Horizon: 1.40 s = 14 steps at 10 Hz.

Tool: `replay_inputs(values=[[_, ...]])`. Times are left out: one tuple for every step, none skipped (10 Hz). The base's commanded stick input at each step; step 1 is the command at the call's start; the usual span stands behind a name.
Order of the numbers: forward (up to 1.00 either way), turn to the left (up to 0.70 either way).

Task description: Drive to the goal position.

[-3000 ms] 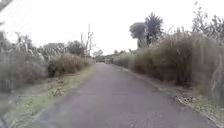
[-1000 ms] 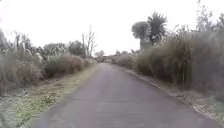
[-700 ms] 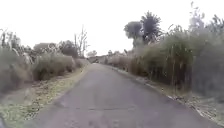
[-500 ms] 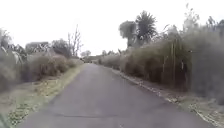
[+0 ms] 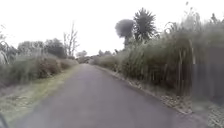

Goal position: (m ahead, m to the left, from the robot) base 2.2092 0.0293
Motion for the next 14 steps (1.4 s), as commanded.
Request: replay_inputs(values=[[1.0,0.0],[1.0,0.0],[1.0,0.0],[1.0,0.0],[0.74,0.0],[0.4,0.0],[0.05,0.0],[0.0,0.0],[0.0,0.0],[0.0,0.0],[0.0,0.0],[0.0,0.0],[0.0,0.0],[0.0,0.0]])
